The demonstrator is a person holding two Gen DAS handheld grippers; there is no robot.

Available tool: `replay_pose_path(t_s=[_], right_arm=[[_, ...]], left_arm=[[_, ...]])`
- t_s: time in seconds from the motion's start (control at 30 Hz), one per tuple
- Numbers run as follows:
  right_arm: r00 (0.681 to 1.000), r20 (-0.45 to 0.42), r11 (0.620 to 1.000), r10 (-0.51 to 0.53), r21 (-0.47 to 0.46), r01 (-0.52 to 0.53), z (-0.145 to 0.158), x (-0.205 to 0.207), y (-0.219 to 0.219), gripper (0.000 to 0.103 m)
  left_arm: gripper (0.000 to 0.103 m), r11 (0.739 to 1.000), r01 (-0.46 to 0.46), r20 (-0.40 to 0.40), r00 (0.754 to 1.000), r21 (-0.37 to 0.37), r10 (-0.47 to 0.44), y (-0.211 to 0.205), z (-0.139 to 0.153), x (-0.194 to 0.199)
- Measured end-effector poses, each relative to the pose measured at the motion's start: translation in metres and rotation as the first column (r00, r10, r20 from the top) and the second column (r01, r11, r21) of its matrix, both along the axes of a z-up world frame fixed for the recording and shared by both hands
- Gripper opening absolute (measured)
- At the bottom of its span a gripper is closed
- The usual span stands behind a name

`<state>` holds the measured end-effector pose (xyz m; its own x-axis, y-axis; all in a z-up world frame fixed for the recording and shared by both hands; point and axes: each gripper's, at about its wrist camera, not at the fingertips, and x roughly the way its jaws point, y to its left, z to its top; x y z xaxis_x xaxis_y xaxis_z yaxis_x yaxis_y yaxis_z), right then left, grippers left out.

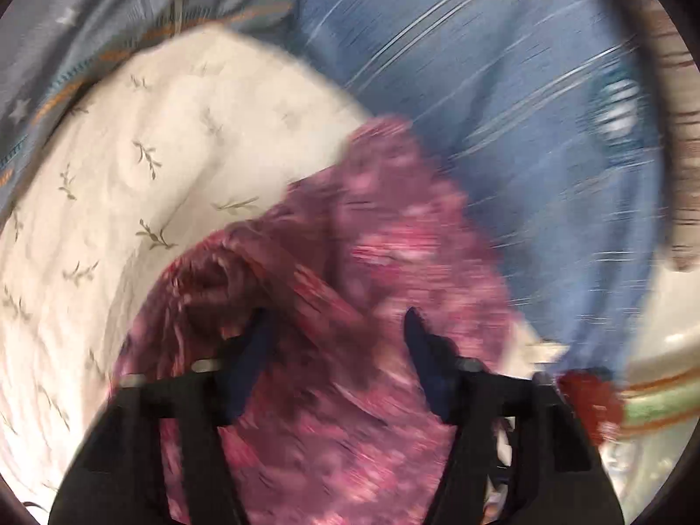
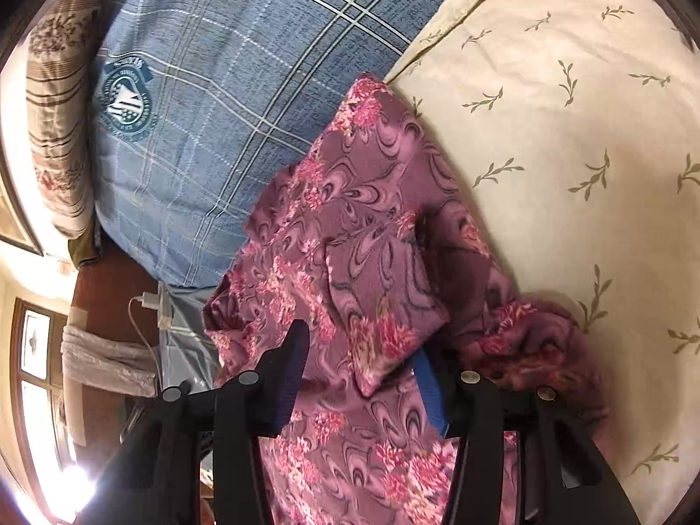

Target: Fold small clothes

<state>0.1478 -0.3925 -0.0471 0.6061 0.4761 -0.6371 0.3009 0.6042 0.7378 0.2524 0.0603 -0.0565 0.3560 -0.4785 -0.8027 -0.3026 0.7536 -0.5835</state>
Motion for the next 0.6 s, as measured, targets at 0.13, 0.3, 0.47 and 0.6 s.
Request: replay_pose_path(t_s=[0.13, 0.3, 0.47, 0.6], right_arm=[[0.992, 0.115, 0.998, 0.055, -0.05, -0.05, 0.041, 0.017, 0.003, 0.007], [0.964, 0.255, 0.984, 0.08, -0.176, -0.035, 0.079, 0.003, 0.0, 0.008], [0.996, -0.031, 0.972, 0.078, -0.22, -0.083, -0.001, -0.017, 0.0, 0.009], [0.998, 0.047, 0.963, -0.034, -0.265, 0.045, 0.037, -0.041, -0.012, 0.026]], left_arm=[[0.004, 0.999, -0.036, 0.049, 0.998, -0.027, 0.037, 0.012, 0.011, -0.011], [0.004, 0.999, -0.037, 0.029, 0.999, -0.004, 0.038, 0.014, -0.011, -0.039], [0.007, 0.983, -0.058, 0.002, 0.998, -0.172, 0.059, 0.032, -0.028, -0.052], [0.017, 0.976, -0.066, 0.078, 0.993, -0.205, 0.083, 0.052, -0.01, -0.069]])
